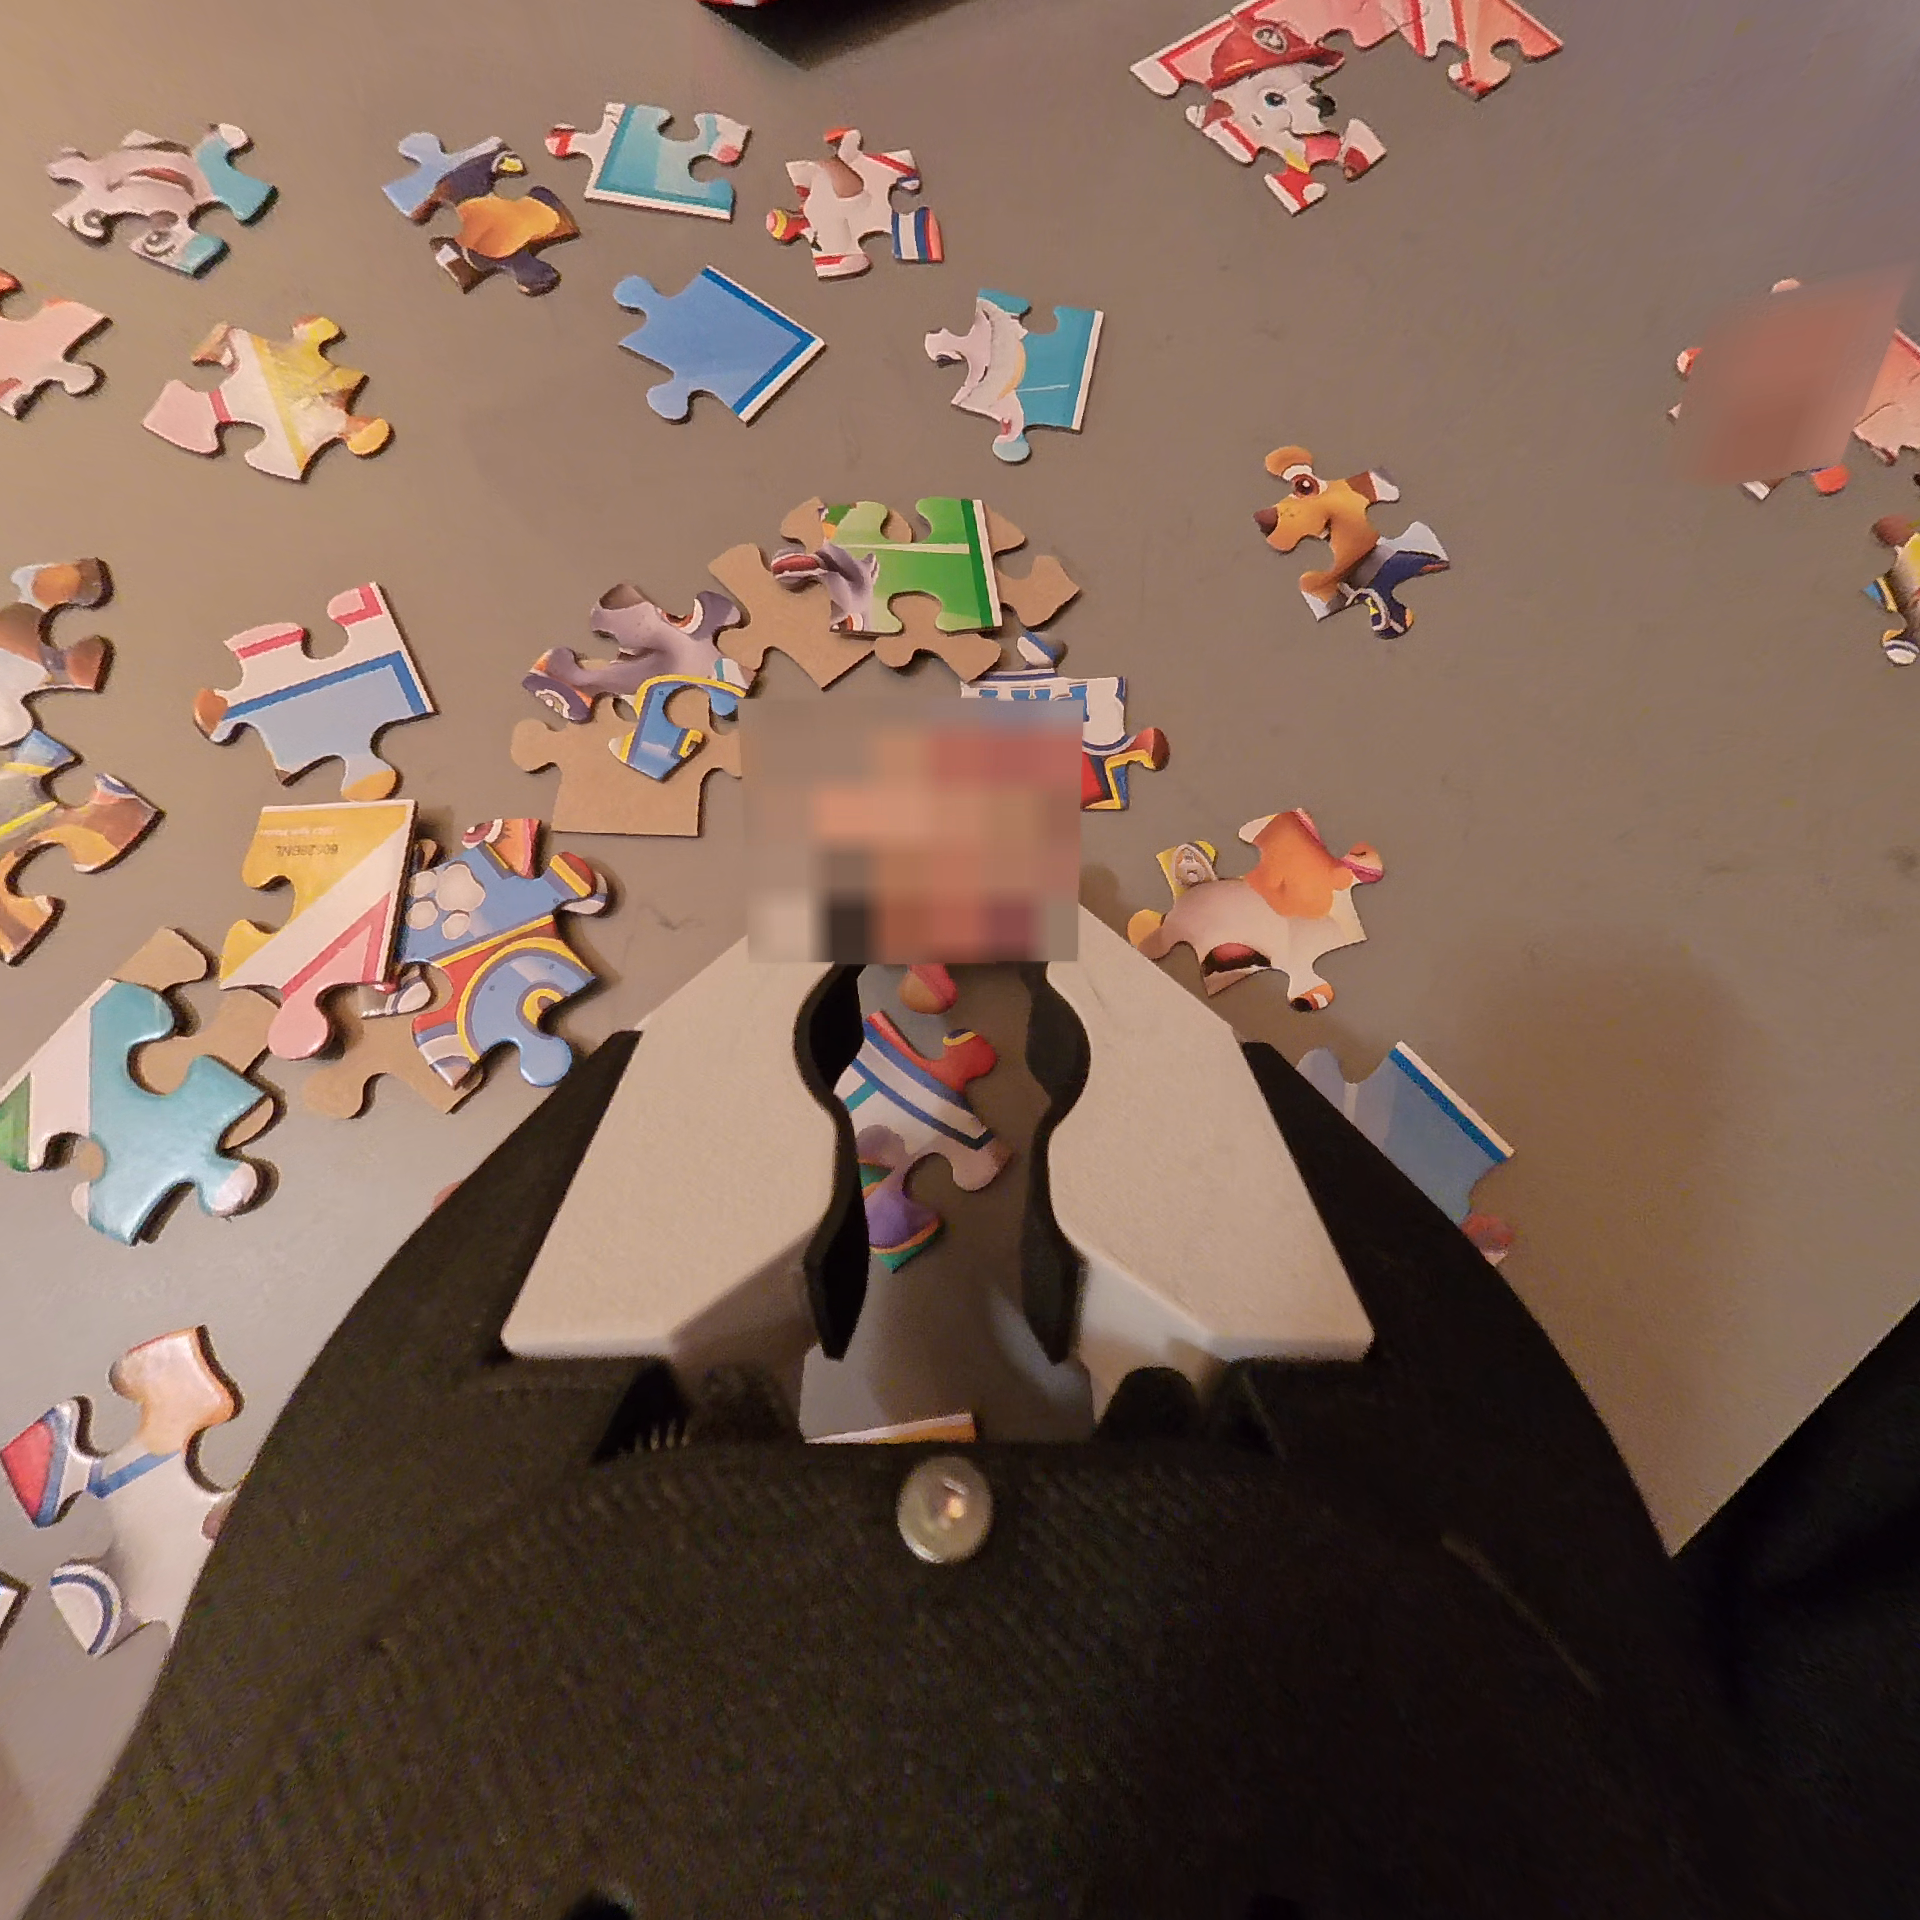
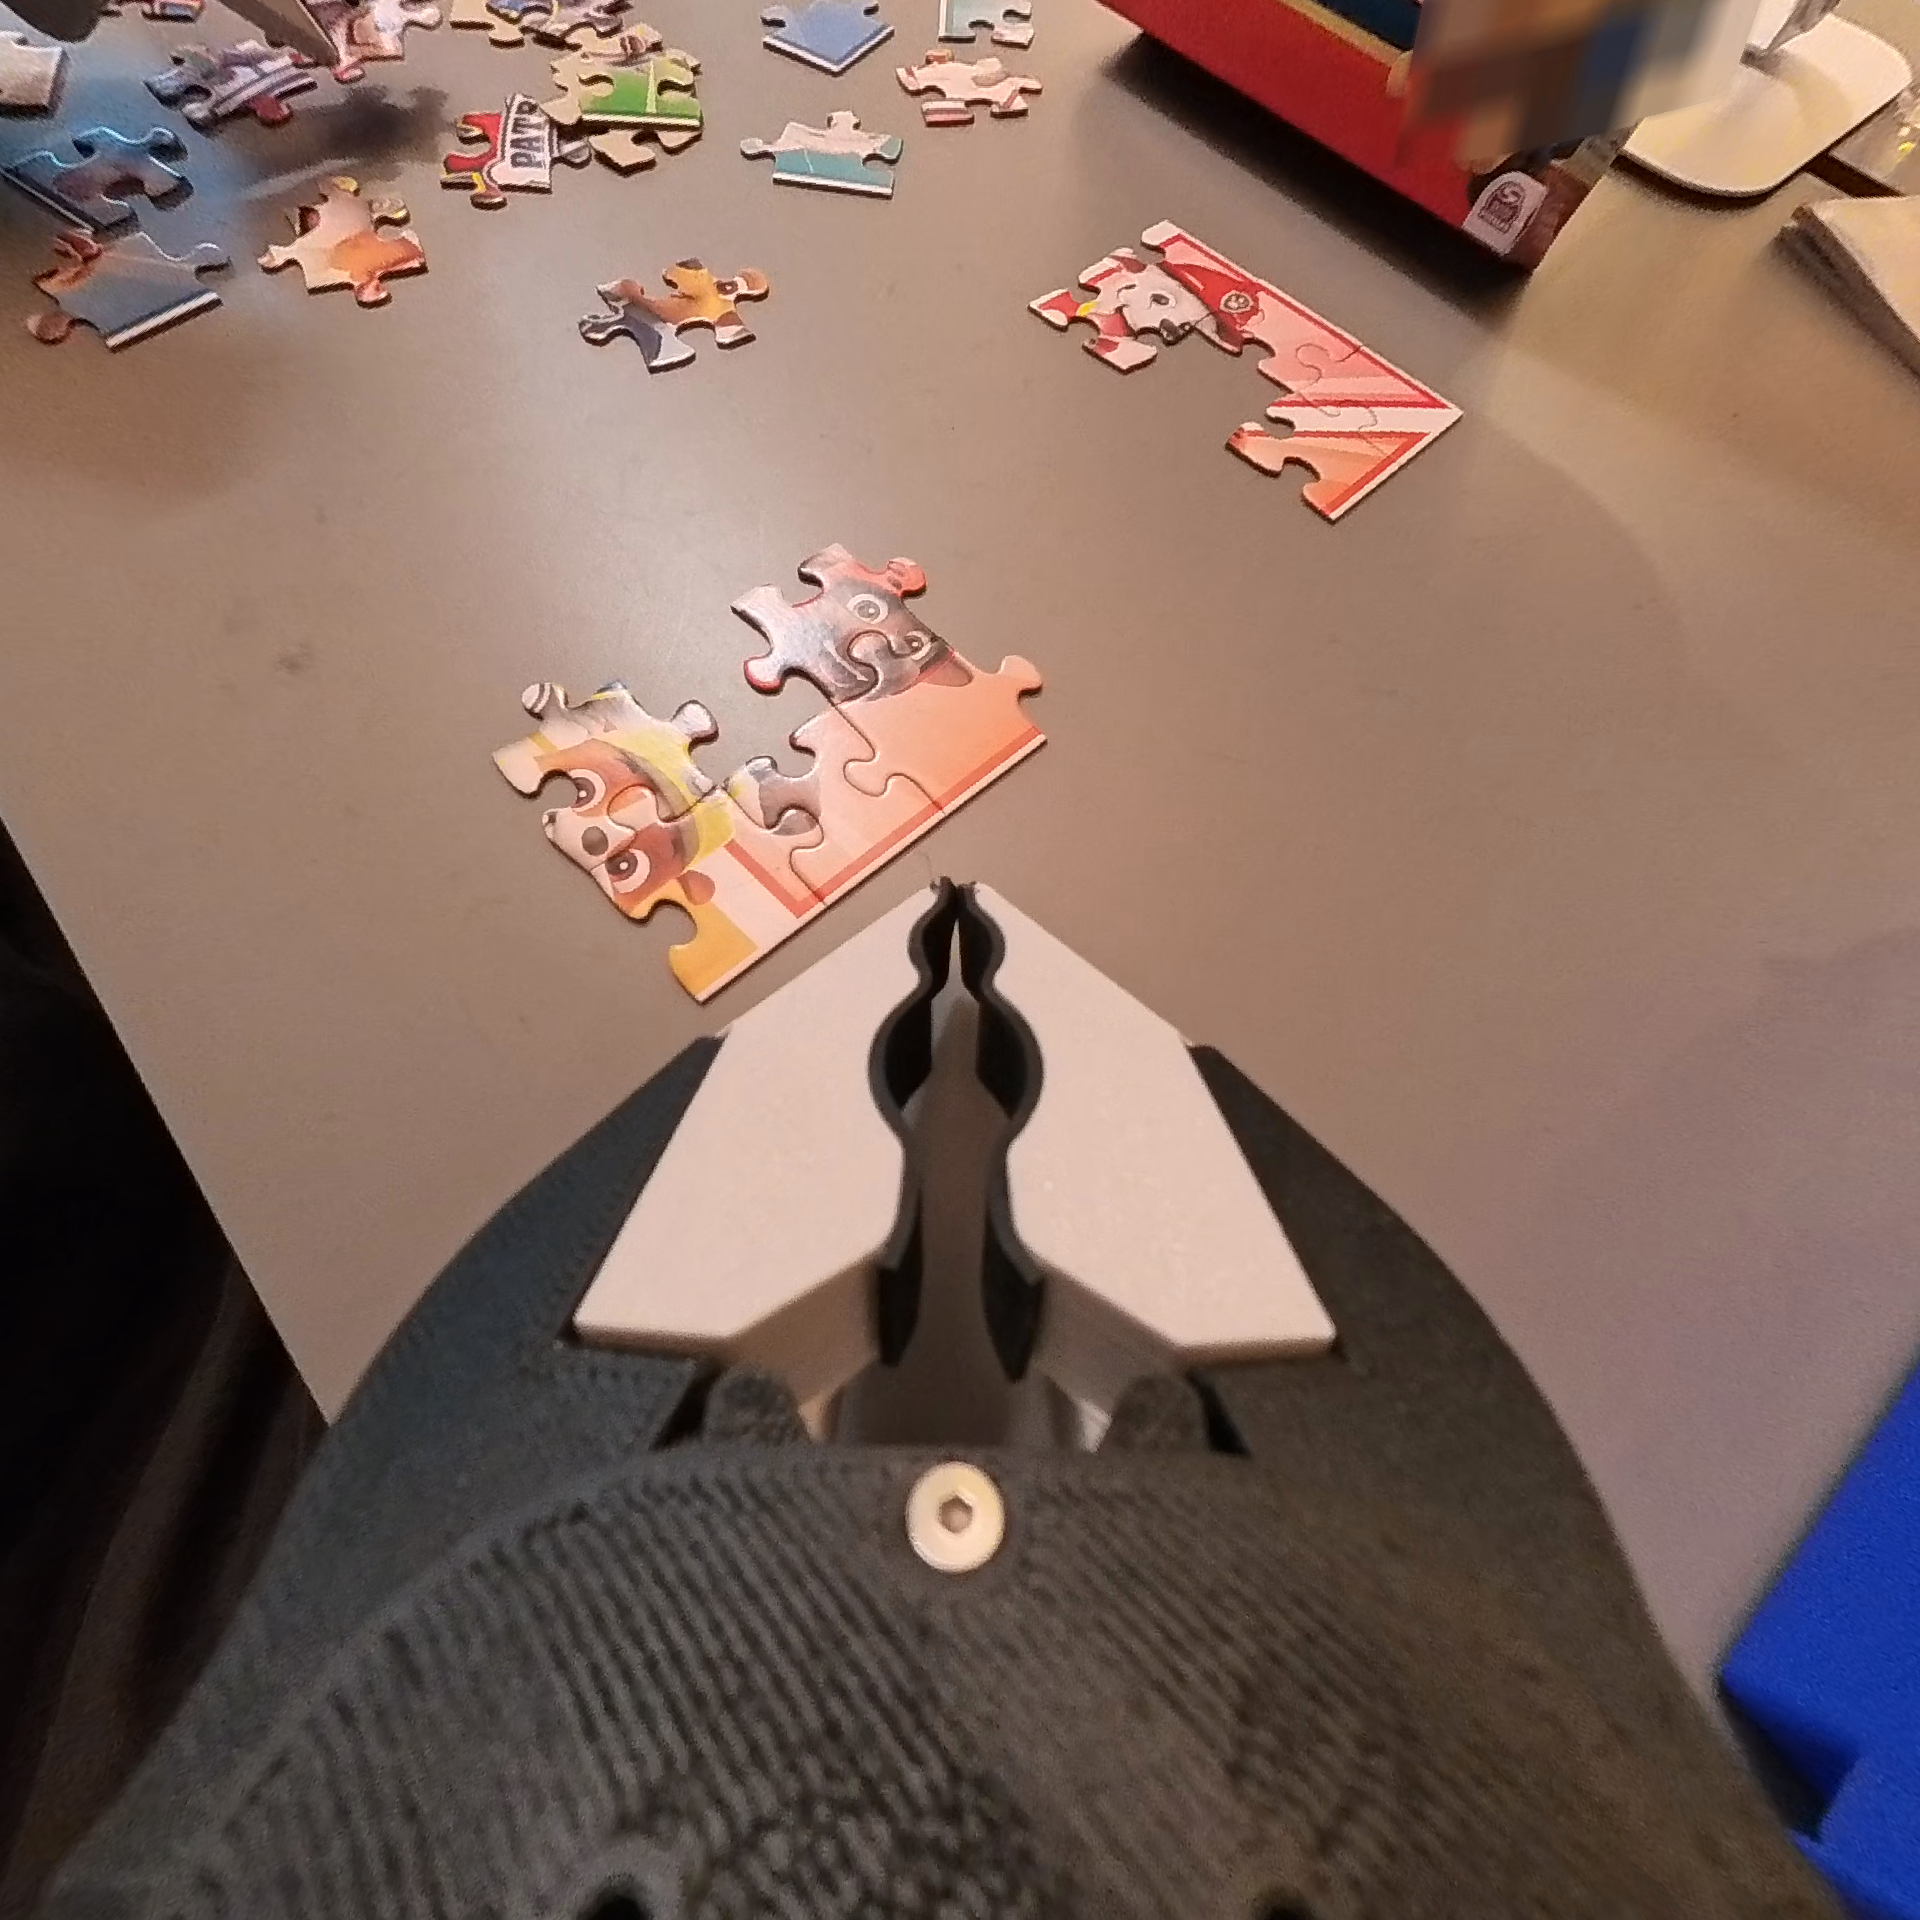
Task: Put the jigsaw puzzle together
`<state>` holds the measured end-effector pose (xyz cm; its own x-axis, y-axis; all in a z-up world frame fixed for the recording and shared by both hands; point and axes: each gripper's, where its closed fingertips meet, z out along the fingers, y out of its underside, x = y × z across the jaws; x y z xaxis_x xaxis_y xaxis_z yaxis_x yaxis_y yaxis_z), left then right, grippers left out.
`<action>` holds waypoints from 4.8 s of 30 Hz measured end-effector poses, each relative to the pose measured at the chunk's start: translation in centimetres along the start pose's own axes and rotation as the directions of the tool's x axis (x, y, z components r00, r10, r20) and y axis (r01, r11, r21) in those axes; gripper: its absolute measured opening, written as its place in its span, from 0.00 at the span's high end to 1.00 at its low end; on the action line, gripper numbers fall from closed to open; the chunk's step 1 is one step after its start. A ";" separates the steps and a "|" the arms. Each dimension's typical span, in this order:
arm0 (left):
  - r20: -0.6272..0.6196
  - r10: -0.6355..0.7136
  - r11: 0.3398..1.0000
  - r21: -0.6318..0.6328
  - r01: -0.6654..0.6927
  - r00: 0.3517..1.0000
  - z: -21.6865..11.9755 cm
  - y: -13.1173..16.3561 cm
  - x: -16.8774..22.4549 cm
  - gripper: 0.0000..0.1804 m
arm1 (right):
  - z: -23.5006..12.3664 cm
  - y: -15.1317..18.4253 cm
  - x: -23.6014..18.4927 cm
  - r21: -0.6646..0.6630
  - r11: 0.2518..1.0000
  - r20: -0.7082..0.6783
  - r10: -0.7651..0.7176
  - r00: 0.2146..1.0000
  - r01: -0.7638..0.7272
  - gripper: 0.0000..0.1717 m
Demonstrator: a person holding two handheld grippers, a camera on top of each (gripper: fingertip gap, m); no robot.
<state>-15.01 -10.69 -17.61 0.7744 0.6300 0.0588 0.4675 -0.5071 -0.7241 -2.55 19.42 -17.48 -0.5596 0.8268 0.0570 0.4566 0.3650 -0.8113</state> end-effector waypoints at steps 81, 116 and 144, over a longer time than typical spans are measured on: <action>-0.203 0.211 0.963 -0.125 -0.239 0.956 5.1 -2.0 13.2 0.84 | -0.4 -0.4 -0.1 0.032 0.996 -0.063 -0.075 0.995 0.077 1.00; -0.280 0.198 0.965 -0.114 -0.237 0.940 5.1 -1.3 14.6 1.00 | -0.3 -0.4 -0.1 0.025 0.996 -0.070 -0.085 0.994 0.087 1.00; -0.284 0.197 0.966 -0.109 -0.235 0.939 5.1 -1.3 14.5 0.98 | -0.3 -0.3 -0.1 0.021 0.996 -0.069 -0.085 0.994 0.086 1.00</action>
<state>-6.58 2.12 -19.34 0.9397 0.3247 0.1078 0.3159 -0.7024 -0.6379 -2.42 19.32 -17.08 -0.5473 0.8204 0.1653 0.3917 0.4256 -0.8157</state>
